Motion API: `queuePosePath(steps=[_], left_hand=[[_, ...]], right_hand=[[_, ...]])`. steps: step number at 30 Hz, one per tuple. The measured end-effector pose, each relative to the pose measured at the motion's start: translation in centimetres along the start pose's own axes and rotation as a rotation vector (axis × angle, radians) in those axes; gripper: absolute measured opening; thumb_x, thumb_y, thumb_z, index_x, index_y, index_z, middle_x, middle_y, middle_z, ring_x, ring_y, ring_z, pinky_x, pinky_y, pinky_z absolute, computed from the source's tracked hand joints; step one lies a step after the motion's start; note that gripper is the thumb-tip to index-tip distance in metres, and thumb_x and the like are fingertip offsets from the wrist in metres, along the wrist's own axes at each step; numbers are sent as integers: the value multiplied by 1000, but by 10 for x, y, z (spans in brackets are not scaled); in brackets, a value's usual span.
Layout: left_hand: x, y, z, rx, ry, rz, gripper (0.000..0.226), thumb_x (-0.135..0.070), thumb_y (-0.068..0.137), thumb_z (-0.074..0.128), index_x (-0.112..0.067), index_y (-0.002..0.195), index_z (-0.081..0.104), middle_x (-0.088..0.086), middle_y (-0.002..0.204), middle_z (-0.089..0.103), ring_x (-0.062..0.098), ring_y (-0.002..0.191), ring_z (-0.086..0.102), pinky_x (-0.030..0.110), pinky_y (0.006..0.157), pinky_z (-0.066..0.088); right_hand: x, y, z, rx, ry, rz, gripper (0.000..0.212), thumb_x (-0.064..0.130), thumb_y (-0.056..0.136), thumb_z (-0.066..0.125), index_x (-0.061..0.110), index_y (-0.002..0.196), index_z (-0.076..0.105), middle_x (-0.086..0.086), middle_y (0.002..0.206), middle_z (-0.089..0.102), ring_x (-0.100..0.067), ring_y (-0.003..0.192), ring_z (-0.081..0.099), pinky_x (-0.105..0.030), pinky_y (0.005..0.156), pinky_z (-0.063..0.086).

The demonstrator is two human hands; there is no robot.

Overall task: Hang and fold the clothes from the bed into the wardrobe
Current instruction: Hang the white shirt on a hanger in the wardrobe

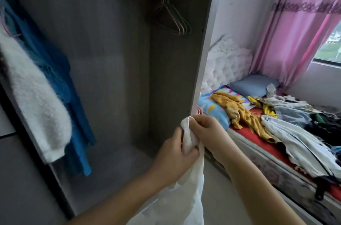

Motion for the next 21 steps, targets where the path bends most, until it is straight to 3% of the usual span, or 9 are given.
queuePosePath(steps=[3,6,9,11,13,17,19,21], left_hand=[[8,13,2,82,-183,-50,9,-33,74,58,-24,75,57,-16,59,60,-3,55,53,11,50,38],[20,27,1,158,-344,-204,15,-15,75,53,-16,64,63,-5,59,59,7,56,54,19,49,39],[29,46,-7,139,-379,-307,39,12,83,42,-12,59,62,6,57,56,14,49,49,22,49,35],[27,61,-14,119,-457,-325,48,21,80,34,-10,52,58,7,52,52,13,42,47,20,45,36],[20,73,-22,147,-543,-316,53,24,76,28,-9,49,58,7,48,51,13,40,48,18,42,40],[11,87,-32,209,-693,-309,46,24,75,21,-3,57,54,9,52,52,16,43,52,20,44,46],[15,93,-41,219,-723,-324,44,23,77,21,-2,59,53,9,53,51,16,43,52,21,44,47],[26,100,-57,209,-729,-347,51,21,79,22,-8,52,53,7,52,49,15,42,50,20,42,45]], right_hand=[[-7,6,-8,12,10,15,30,29,93,52,8,78,67,-7,63,59,-17,61,52,-33,59,44],[-18,12,-17,56,-44,43,25,37,92,56,21,78,70,-11,73,63,-13,63,55,-32,59,48],[-25,19,-28,146,-117,25,28,32,92,56,35,68,69,12,61,62,1,55,55,-14,53,43],[-33,24,-34,208,-178,53,36,24,92,55,34,58,64,20,54,59,8,47,53,-6,44,36],[-42,28,-32,284,-301,77,31,19,90,54,29,62,62,13,56,60,4,47,54,-11,44,40],[-70,37,-18,367,-512,100,16,15,86,53,14,80,68,-4,79,66,-15,71,63,-22,65,53],[-79,43,-14,298,-428,189,19,12,86,51,4,91,68,-14,90,69,-28,85,66,-36,80,57],[-80,49,-14,195,-245,288,17,10,89,51,1,86,65,-16,84,68,-27,76,67,-36,75,58]])
Point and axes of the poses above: each hand's wrist, its own y-axis towards the middle knuckle, its own z-axis out of the palm, x = y × z, the point moved 2 cm from there along y, towards the middle knuckle
